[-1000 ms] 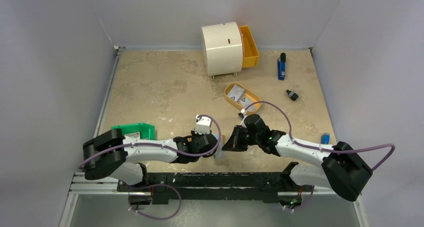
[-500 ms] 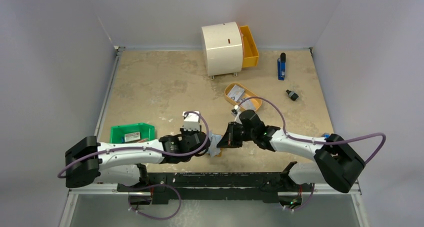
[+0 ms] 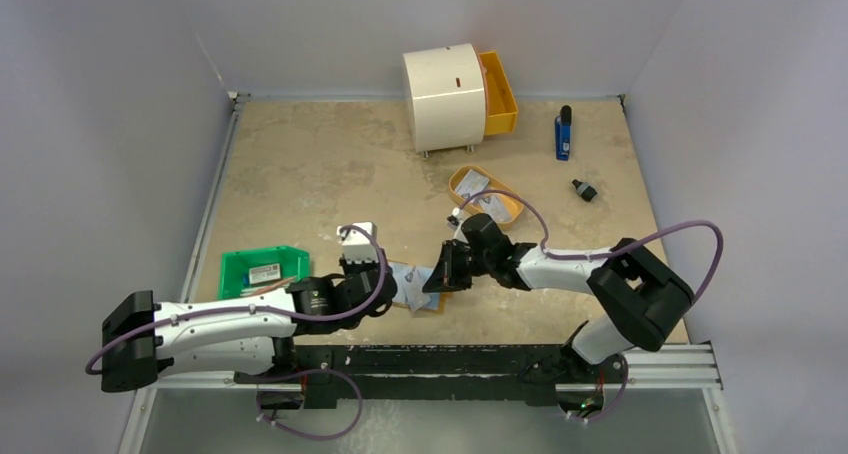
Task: Put the credit cards into the card holder
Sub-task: Turn over the card slot in the card holder.
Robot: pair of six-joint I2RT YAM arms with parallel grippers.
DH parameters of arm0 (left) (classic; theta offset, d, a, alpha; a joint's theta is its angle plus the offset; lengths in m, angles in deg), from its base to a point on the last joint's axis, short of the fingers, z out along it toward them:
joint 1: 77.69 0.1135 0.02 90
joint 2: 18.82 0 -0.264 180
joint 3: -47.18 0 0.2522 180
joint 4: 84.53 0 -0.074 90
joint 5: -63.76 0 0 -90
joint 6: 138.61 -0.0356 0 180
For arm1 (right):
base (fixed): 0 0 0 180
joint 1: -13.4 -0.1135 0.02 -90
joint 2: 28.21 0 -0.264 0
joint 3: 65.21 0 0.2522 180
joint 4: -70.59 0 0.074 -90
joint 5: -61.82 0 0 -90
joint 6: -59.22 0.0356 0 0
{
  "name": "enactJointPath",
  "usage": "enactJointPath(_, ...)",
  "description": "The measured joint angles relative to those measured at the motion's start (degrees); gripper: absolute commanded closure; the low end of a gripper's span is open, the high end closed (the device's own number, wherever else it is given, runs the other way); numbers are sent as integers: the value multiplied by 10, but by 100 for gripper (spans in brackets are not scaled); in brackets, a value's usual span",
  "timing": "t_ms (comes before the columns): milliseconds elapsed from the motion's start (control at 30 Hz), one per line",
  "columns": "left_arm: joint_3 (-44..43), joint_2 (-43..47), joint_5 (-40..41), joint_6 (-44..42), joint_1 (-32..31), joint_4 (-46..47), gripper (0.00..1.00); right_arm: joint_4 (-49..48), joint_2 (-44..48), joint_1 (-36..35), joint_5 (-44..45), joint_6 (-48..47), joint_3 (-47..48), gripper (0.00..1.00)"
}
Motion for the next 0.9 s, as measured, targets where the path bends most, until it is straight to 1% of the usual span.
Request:
enactJointPath(100,1,-19,-8,-11,0,27,71,-4,0,0,2,0,0,100)
enactJointPath(267,2,-103,-18,-15,18,59,80,0,28,0,9,2,-1,100)
enactJointPath(400,13,-155,-26,-10,49,69,82,0,71,0,21,7,-10,100)
enactJointPath(533,27,-162,-31,-8,54,73,82,-1,90,0,23,14,-25,100)
enactJointPath(767,29,-162,-34,2,54,78,83,-5,88,0,22,31,-59,100)
enactJointPath(900,30,-162,-36,5,54,79,83,-12,75,0,21,39,-62,100)
